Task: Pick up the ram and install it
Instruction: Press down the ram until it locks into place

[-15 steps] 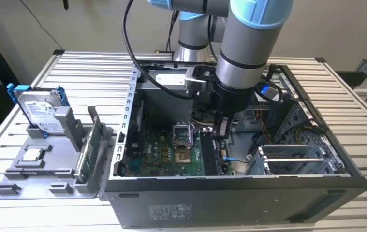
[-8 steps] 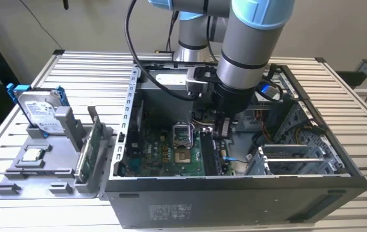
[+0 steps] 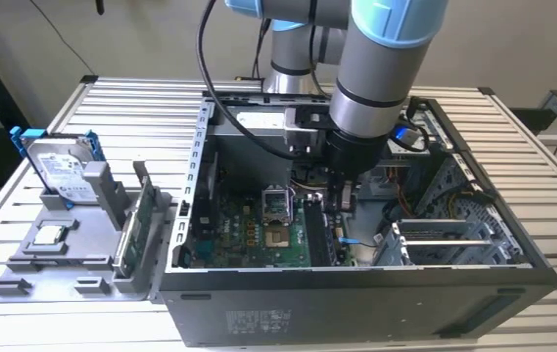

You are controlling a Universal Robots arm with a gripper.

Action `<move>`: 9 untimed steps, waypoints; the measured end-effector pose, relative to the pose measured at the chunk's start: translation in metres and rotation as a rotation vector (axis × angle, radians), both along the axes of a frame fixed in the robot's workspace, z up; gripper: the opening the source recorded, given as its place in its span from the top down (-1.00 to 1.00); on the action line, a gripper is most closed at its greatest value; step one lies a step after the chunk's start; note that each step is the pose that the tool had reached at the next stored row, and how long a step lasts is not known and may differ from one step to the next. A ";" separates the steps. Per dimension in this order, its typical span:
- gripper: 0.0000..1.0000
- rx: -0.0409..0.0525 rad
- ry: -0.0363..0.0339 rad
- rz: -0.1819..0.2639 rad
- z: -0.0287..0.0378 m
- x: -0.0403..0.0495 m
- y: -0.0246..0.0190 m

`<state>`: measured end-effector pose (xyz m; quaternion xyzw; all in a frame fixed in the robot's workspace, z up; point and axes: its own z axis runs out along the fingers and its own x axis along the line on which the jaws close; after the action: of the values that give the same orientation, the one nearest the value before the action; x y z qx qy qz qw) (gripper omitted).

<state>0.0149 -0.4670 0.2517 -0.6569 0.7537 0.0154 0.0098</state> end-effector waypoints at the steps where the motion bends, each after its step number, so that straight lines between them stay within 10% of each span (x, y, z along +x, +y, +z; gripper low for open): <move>1: 0.79 0.0000 0.0000 0.003 -0.0011 0.0014 0.0000; 9: 0.79 0.0001 -0.0001 0.022 -0.0148 0.0024 0.0000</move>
<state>0.0173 -0.4670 0.2370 -0.6650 0.7466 0.0155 0.0097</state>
